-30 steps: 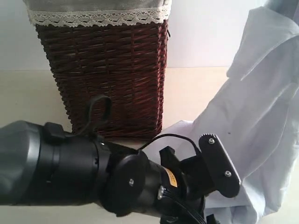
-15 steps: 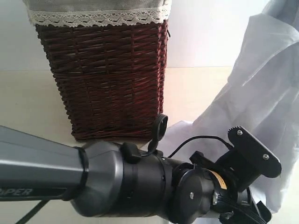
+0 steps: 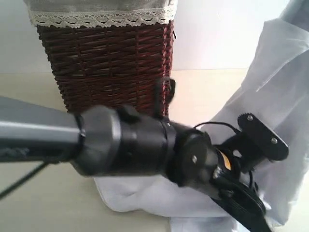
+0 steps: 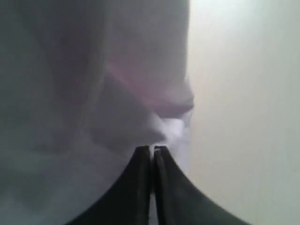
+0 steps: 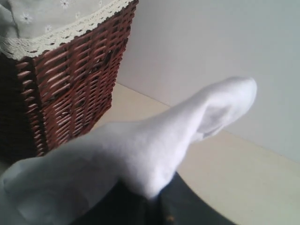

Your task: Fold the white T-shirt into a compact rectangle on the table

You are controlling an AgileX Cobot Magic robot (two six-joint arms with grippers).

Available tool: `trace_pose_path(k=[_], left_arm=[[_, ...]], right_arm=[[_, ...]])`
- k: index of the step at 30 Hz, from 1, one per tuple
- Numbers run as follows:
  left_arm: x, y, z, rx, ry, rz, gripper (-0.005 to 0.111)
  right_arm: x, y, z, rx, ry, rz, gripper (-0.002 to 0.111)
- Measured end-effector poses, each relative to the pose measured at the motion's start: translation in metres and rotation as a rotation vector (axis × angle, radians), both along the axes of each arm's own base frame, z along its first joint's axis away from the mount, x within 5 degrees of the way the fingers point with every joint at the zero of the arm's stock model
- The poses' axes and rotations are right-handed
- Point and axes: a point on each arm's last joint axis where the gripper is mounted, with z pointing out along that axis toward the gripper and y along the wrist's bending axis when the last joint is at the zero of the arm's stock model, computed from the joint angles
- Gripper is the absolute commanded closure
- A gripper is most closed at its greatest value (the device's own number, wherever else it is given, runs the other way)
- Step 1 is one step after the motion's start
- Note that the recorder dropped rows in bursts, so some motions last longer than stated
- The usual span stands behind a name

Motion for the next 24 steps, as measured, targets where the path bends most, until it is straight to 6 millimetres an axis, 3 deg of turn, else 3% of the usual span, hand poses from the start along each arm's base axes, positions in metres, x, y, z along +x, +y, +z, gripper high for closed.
trace_pose_path(k=[6, 13, 18, 24], left_arm=[[0.037, 0.061, 0.046, 0.242, -0.042, -0.015, 0.107], [0.083, 0.157, 0.11, 0.491, -0.165, 0.256, 0.107], [0.096, 0.227, 0.176, 0.433, -0.32, 0.542, 0.107], [0.085, 0.301, 0.239, 0.27, -0.468, 0.78, 0.107]], right_arm=[[0.001, -0.012, 0.0, -0.079, -0.009, -0.11, 0.108], [0.001, -0.024, 0.003, -0.116, -0.037, -0.232, 0.108], [0.002, -0.025, 0.004, -0.135, -0.048, -0.247, 0.108], [0.011, -0.019, 0.004, -0.109, -0.082, -0.206, 0.108]])
